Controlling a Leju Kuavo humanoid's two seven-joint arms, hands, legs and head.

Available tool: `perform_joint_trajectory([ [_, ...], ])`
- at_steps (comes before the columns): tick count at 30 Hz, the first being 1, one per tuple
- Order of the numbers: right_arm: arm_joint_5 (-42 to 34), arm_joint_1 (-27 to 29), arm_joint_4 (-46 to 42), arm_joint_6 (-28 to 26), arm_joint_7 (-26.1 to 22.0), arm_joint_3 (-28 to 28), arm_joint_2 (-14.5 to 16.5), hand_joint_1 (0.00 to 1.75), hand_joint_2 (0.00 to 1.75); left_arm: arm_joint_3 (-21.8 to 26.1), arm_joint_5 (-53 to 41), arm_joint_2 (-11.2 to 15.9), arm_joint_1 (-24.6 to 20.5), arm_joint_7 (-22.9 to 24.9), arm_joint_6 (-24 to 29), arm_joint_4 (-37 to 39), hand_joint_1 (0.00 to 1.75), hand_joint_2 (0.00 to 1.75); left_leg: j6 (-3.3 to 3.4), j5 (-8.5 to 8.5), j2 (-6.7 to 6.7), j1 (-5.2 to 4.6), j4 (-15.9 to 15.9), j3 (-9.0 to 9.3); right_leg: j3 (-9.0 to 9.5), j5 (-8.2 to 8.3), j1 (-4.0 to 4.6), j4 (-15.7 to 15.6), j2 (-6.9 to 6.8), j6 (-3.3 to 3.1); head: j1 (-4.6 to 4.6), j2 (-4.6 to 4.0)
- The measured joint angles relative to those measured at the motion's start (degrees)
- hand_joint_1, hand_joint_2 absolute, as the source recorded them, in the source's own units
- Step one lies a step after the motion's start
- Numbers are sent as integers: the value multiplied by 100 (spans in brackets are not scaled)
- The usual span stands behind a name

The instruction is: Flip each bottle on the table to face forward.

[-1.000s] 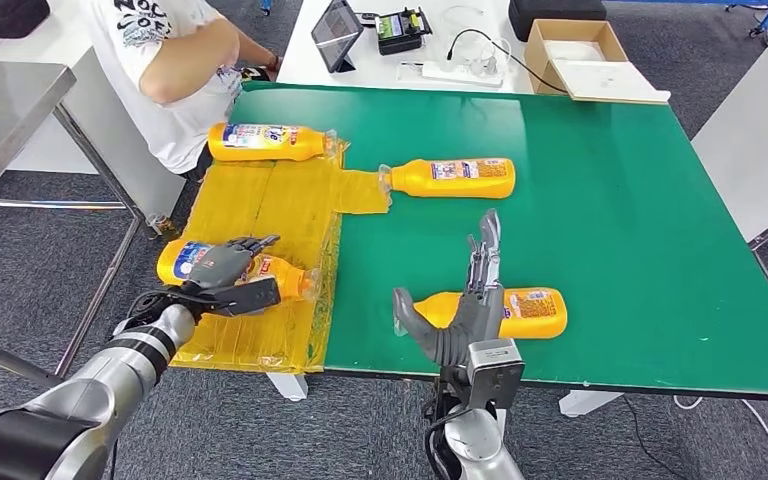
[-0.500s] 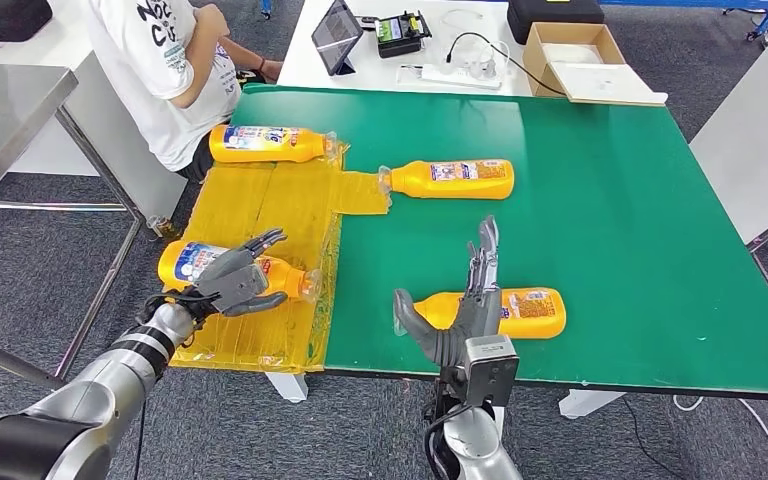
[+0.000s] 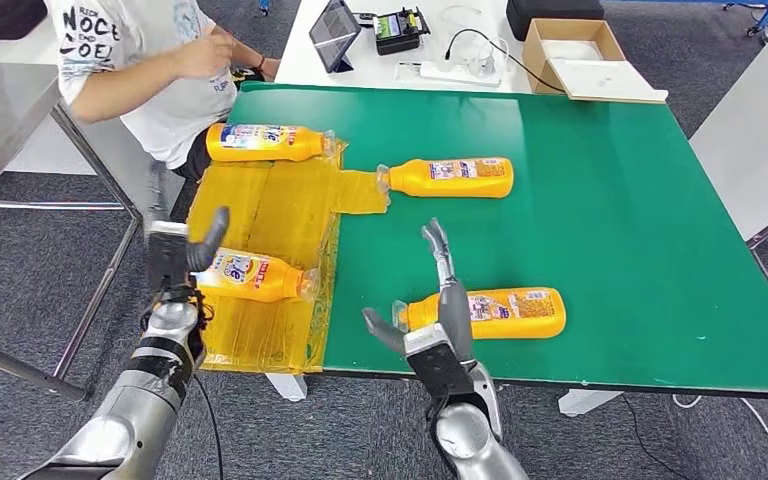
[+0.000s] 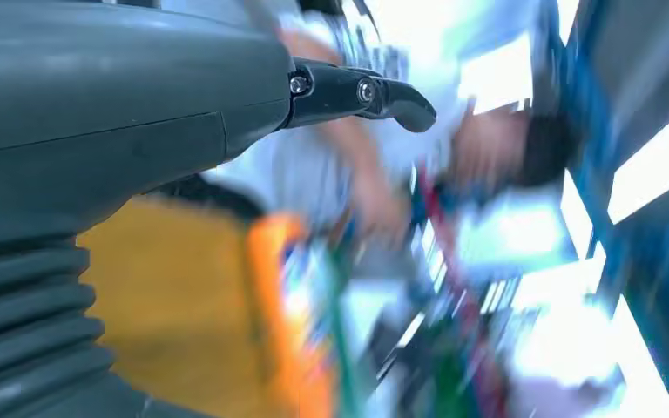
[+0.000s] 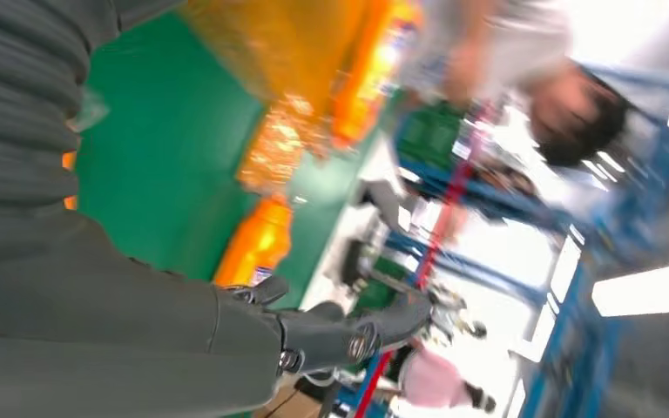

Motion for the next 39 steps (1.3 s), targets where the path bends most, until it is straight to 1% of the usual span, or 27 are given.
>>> perform_joint_trajectory([
  [1,230,-84,83,90,212,-1,-98,0,175,15,171,-7,60,-1,70,-302,0,175,0,0,-2,1,0,-2,0,0,0,0,-1,0,0,0],
  [3,530,-227,229,232,474,-24,-285,0,175,71,293,-11,152,-1,34,-789,0,175,0,1,-5,1,0,-4,1,0,0,0,-2,0,1,0],
  [7,900,-403,420,426,830,-73,-568,0,175,132,308,-48,291,6,-271,-1345,0,175,1,1,-3,-3,1,-5,1,0,-3,-1,-1,0,0,0],
  [9,1089,-503,510,579,1101,-94,-755,0,175,132,276,-103,406,27,-515,-1482,0,175,1,1,-4,-7,1,-5,2,0,-7,-1,-2,1,-1,0],
  [12,1268,-647,632,862,1398,-192,-1104,0,175,104,269,-225,696,61,-839,-1577,0,175,3,-1,-4,-16,2,-5,1,0,-16,-1,-2,2,-1,0],
  [15,1356,-729,721,1125,1554,-311,-1439,0,175,46,301,-350,1019,75,-1003,-1590,0,175,6,-3,-4,-20,2,-7,-1,-1,-20,-2,-1,3,0,0],
  [18,1384,-774,782,1302,1619,-387,-1669,0,175,-25,307,-417,1225,86,-1053,-1590,0,175,6,-4,-3,-19,2,-10,-5,-1,-19,-2,-1,4,0,0],
  [23,1391,-815,856,1383,1647,-428,-1830,0,175,-61,316,-468,1304,108,-1100,-1590,0,175,6,-3,-2,-14,2,-11,-6,-1,-14,-1,-1,3,-2,0],
  [27,1323,-885,981,1828,1748,-410,-1955,0,175,-74,287,-486,1361,203,-1203,-1574,0,175,6,-3,-3,-15,2,-11,-6,-1,-15,-2,-1,3,-2,0],
  [29,1252,-938,1123,2067,1713,-374,-2051,0,175,-86,249,-487,1401,213,-1234,-1538,0,175,6,-2,-6,-16,2,-13,-5,0,-17,-2,-3,3,-2,0],
  [31,1192,-981,1260,2196,1656,-333,-2145,0,175,-92,231,-487,1431,213,-1251,-1498,0,175,7,-2,-7,-19,2,-14,-5,0,-19,-2,-3,4,-1,0],
  [39,1137,-1123,1494,2283,1591,-227,-2289,0,175,-128,230,-487,1460,213,-1267,-1420,0,175,7,-3,-5,-19,3,-13,-5,0,-19,-2,-3,5,-2,0],
])
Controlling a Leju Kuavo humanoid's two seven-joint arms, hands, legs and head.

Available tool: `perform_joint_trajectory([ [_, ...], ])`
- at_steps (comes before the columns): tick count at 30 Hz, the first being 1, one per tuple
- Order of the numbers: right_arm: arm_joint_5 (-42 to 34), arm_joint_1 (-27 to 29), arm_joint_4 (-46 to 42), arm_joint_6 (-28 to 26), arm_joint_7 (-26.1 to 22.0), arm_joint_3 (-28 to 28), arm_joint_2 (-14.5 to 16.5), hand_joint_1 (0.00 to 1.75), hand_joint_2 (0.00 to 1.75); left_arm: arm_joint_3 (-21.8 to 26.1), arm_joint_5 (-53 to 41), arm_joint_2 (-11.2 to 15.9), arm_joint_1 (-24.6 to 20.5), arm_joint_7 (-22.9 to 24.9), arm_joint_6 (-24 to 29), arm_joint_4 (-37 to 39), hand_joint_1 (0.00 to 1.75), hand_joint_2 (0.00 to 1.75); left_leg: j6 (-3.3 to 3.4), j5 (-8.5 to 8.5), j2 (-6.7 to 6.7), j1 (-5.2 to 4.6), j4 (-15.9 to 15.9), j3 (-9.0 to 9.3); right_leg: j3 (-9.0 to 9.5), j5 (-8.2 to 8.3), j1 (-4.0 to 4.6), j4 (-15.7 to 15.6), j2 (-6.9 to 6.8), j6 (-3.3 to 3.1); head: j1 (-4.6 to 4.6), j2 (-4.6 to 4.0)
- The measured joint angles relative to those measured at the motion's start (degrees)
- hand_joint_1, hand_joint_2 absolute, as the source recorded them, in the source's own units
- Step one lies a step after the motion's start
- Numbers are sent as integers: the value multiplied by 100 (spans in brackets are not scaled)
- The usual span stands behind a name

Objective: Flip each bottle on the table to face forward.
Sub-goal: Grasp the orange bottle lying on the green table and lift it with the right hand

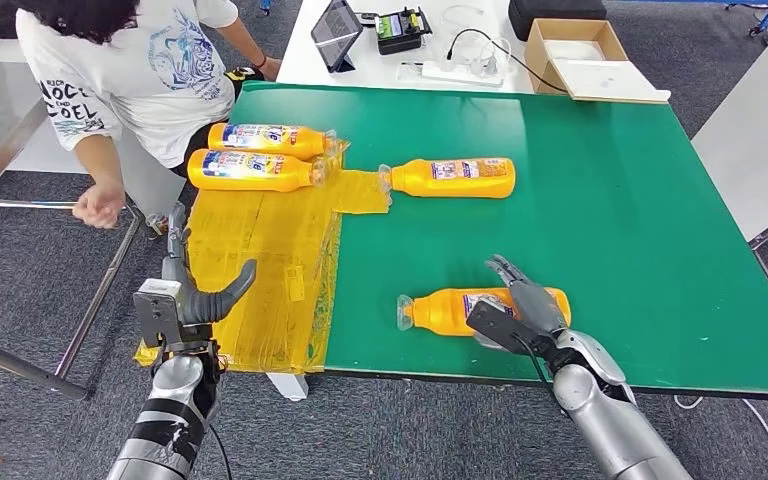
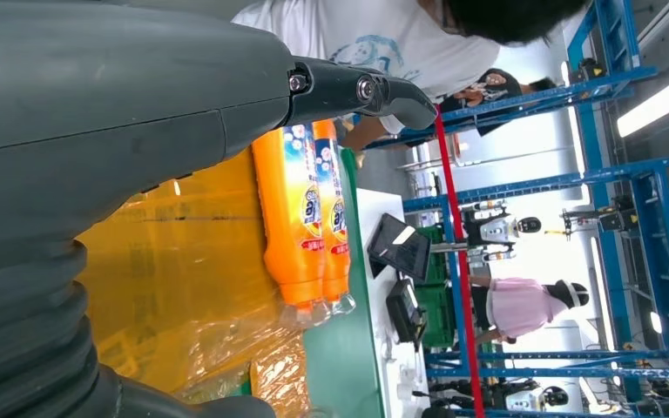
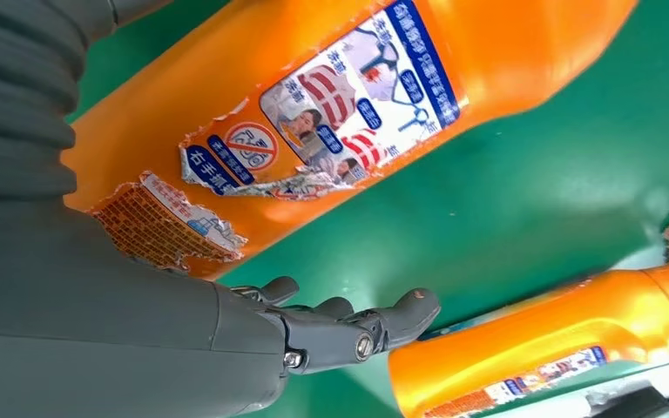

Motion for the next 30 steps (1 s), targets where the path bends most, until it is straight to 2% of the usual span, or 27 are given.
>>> perform_joint_trajectory([
  [6,-305,-86,46,356,-208,83,-148,0,175,-67,-11,0,-1,1,-104,69,0,175,0,0,1,0,0,2,1,1,-1,0,1,1,1,0],
  [11,-538,-220,77,699,-295,241,-426,0,175,-121,-13,0,-8,20,-177,167,0,175,0,1,0,-1,1,2,2,2,-2,0,0,2,0,0],
  [25,-579,-676,129,1216,222,933,-1259,0,175,-205,97,2,-45,126,-323,464,0,175,0,0,1,-2,1,-3,1,3,-2,0,1,4,-1,0],
  [30,-602,-901,220,1364,271,1233,-1370,0,175,-205,135,-1,-68,151,-378,567,0,175,0,0,1,-1,1,-2,0,3,-1,0,0,4,-1,0],
])
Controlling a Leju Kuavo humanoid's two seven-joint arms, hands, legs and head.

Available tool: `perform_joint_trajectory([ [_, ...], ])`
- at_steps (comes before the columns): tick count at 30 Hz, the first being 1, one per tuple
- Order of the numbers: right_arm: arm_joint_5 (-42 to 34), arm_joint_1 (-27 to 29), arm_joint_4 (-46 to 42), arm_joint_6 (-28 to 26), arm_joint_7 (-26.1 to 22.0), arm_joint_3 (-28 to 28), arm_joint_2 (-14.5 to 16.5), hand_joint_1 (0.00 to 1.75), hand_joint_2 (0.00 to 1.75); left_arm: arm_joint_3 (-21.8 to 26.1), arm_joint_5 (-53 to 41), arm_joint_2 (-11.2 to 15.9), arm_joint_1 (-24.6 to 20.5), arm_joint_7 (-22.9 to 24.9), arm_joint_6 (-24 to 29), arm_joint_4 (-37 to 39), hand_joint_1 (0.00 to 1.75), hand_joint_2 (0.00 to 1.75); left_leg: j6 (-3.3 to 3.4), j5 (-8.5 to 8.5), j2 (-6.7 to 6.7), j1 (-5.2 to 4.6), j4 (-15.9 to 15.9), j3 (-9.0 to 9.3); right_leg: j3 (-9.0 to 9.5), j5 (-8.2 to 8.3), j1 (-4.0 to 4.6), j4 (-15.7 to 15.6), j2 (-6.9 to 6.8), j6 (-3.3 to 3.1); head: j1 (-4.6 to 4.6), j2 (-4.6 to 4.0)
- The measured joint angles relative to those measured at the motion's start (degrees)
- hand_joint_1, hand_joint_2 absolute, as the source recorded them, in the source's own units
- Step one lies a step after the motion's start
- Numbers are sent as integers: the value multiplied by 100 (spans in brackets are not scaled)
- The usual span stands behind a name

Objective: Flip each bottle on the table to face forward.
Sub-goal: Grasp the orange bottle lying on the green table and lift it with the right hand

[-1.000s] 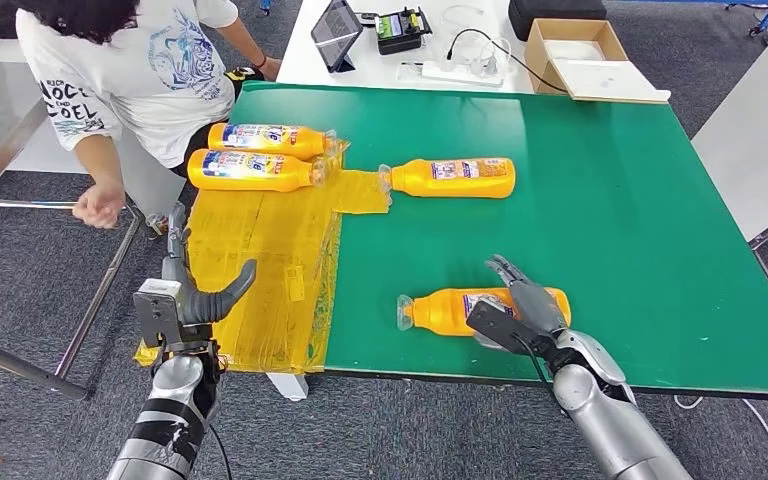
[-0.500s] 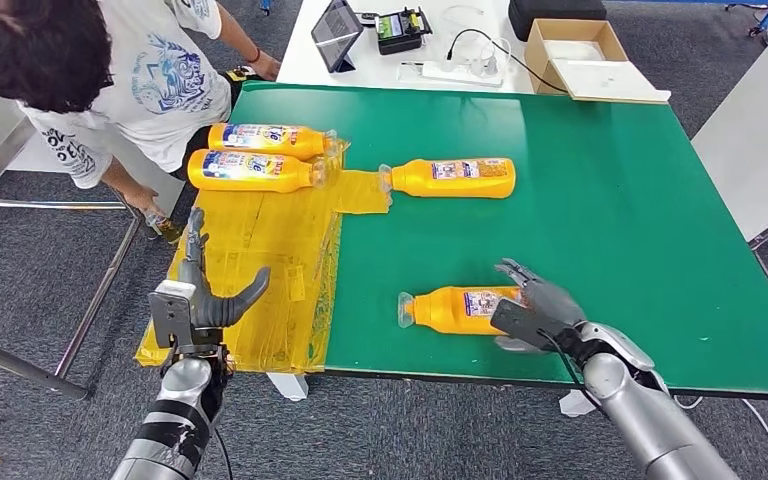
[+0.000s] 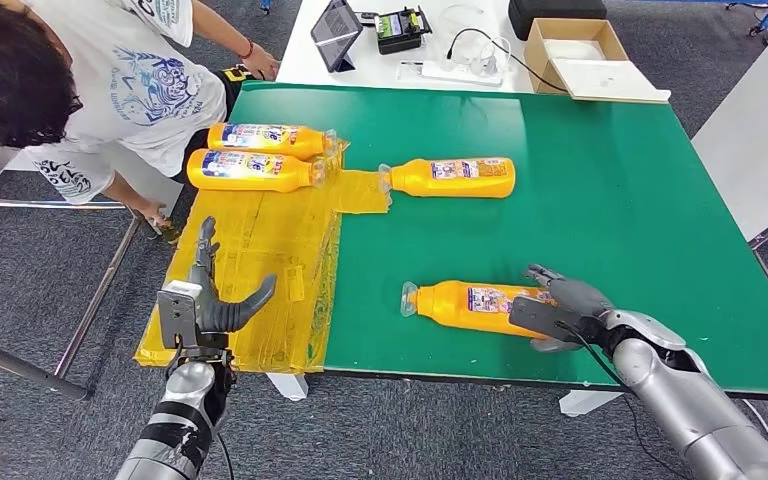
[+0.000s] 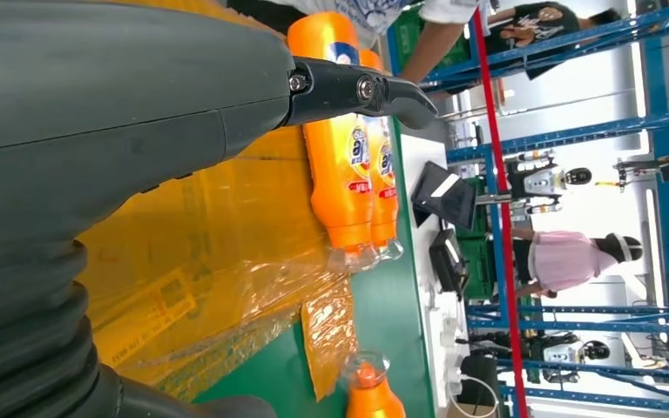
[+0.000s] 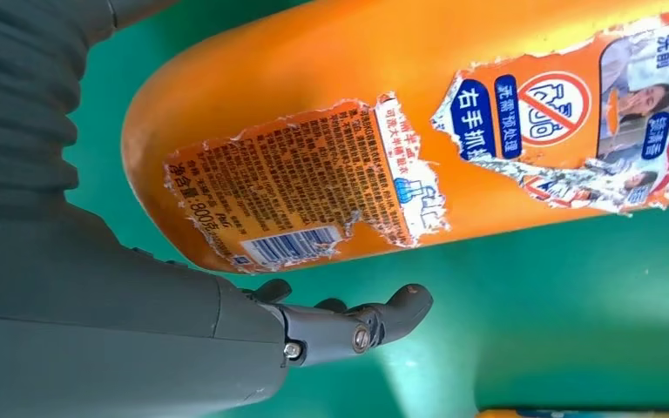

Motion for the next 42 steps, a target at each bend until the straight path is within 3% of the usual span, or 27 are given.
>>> perform_joint_trajectory([
  [20,-26,-201,271,-3,1,437,12,0,175,0,15,-4,-36,8,-12,124,0,175,0,0,0,0,0,0,0,0,0,0,0,0,-1,0],
  [24,3,-305,597,-213,-45,501,212,0,175,-22,44,-18,-81,15,-26,195,0,175,0,0,3,1,0,3,0,0,1,0,2,0,0,0],
  [26,8,-371,886,-442,-126,536,398,20,175,-48,58,-40,-121,13,-10,262,0,175,0,0,4,2,0,7,1,0,2,0,3,0,1,0],
  [29,2,-427,1250,-773,-296,553,671,102,175,-94,72,-59,-161,4,3,353,0,175,0,0,8,4,0,16,4,1,5,0,4,-1,0,0],
  [31,-14,-434,1417,-962,-438,552,814,127,175,-127,80,-64,-187,0,2,407,0,175,-1,0,9,6,0,21,8,1,7,0,5,-1,1,0],
  [42,-43,-438,1689,-1156,-585,512,1066,127,175,-140,87,-69,-241,-3,-2,530,0,175,-1,-1,20,6,0,44,26,10,7,-1,7,-15,2,0],
])
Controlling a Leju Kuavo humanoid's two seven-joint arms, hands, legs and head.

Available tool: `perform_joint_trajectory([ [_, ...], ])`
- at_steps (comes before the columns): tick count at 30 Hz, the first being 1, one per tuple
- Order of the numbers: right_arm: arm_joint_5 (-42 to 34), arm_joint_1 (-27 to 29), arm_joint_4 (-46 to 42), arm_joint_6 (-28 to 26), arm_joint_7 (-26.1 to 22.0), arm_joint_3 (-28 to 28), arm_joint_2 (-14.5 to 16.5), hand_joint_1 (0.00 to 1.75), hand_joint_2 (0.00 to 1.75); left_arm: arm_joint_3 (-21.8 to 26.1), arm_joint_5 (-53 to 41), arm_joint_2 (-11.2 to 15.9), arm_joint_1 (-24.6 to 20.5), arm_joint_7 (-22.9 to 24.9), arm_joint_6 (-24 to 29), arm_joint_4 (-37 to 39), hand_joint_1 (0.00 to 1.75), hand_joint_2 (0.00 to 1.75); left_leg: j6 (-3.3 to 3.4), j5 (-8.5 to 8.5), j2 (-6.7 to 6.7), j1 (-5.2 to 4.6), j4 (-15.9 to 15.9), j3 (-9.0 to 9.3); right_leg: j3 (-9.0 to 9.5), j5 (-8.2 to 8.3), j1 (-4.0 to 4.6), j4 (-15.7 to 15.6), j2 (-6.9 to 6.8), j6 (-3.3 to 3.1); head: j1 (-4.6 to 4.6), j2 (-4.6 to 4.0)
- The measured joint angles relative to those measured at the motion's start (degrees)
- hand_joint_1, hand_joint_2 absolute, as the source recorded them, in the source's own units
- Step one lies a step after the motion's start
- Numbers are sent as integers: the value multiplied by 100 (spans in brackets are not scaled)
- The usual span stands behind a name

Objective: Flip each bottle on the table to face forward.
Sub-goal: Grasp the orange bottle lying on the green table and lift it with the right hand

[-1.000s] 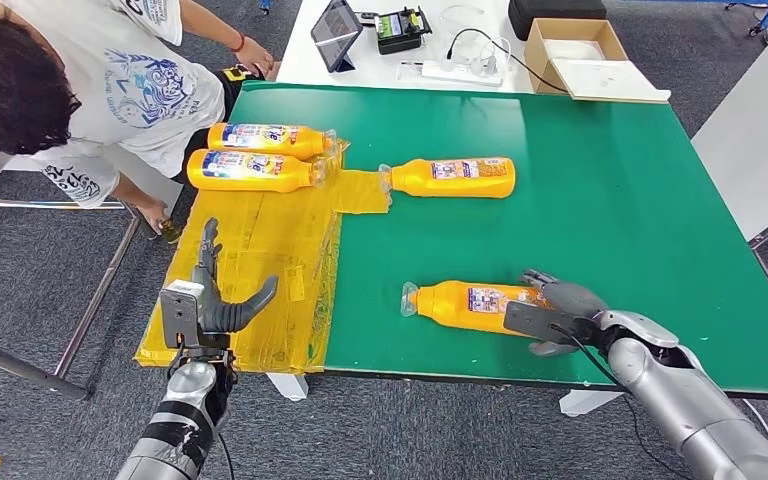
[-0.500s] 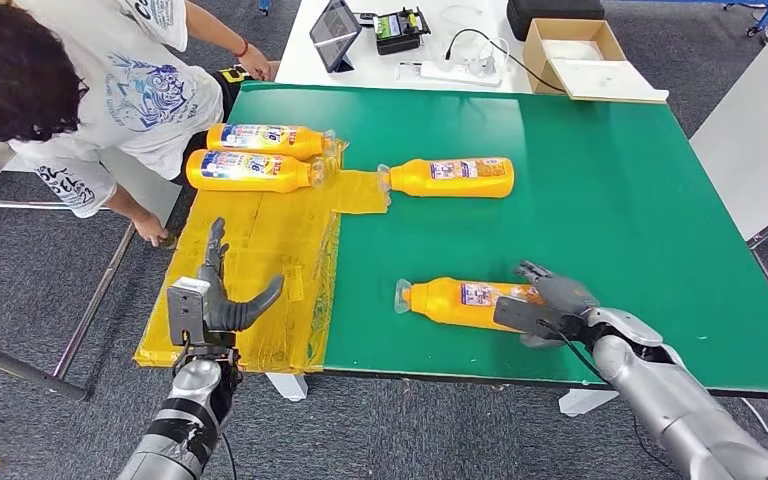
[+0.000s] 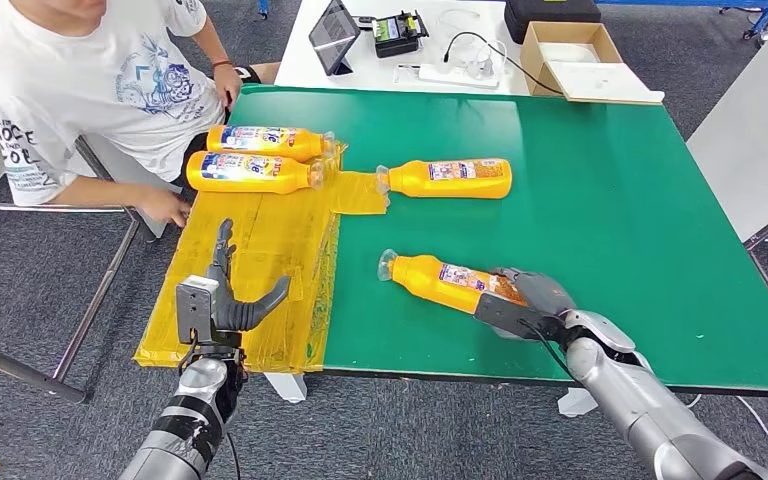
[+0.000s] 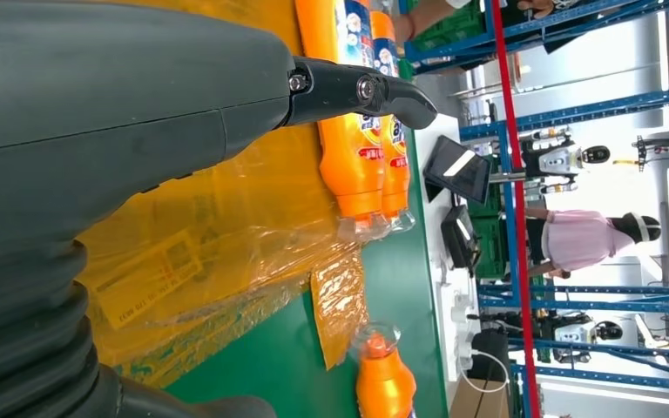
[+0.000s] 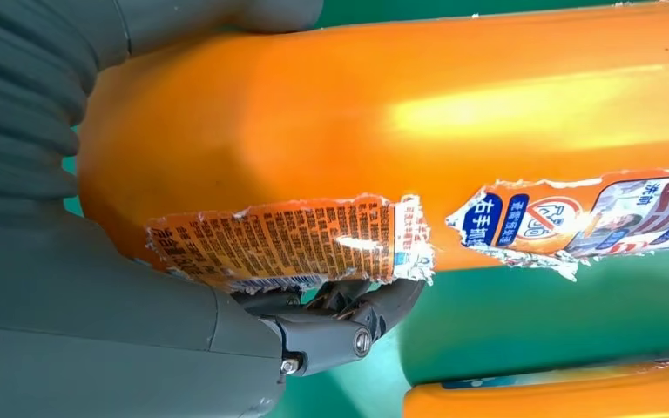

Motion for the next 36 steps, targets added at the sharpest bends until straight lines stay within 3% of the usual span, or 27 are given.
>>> perform_joint_trajectory([
  [3,-5,-1,30,-1,-1,-15,27,127,175,0,3,0,-4,-1,0,22,0,175,0,0,2,0,0,3,2,1,1,0,1,-1,0,0],
  [7,-9,-1,50,-9,-12,-38,46,161,175,0,3,0,-5,-1,-3,30,0,175,0,0,3,0,0,5,3,1,2,0,1,-1,-1,0],
  [10,-8,19,52,-56,-55,-65,60,175,175,-1,3,-1,-5,1,-26,33,0,175,0,0,3,0,0,5,3,1,2,0,1,-1,-1,0],
  [20,88,264,-101,-375,-247,-355,152,175,175,-10,14,-16,-13,53,-117,38,0,175,0,0,3,1,0,5,5,1,4,0,1,-1,0,0],
  [22,-120,545,-410,-965,-611,-620,268,175,175,-9,112,-30,-4,97,-184,30,0,175,-1,1,-3,8,0,-2,7,1,10,1,-1,-1,8,0],
  [25,-602,1313,-1558,-2773,-1332,-1554,783,175,175,-6,560,-77,51,310,-549,-30,0,175,-3,3,-16,17,0,-29,-17,0,17,3,-5,-2,-3,0],
  [27,-674,1651,-2344,-3525,-1456,-2128,1126,175,175,-35,944,-125,91,499,-873,-98,0,175,-4,6,-24,19,-1,-38,-26,-3,19,4,-15,-4,-21,0],
  [31,-834,2148,-3449,-3930,-1857,-2912,1588,175,175,-235,1741,-150,167,791,-1365,-250,0,175,-3,5,-26,18,-2,-51,-30,-6,17,3,-23,-5,-20,0],
  [36,-1038,2467,-4005,-4030,-2204,-3375,1918,175,175,-513,2168,-131,238,954,-1638,-501,0,175,-1,1,-21,12,-2,-52,-35,-5,11,1,-20,-5,-20,0],
])
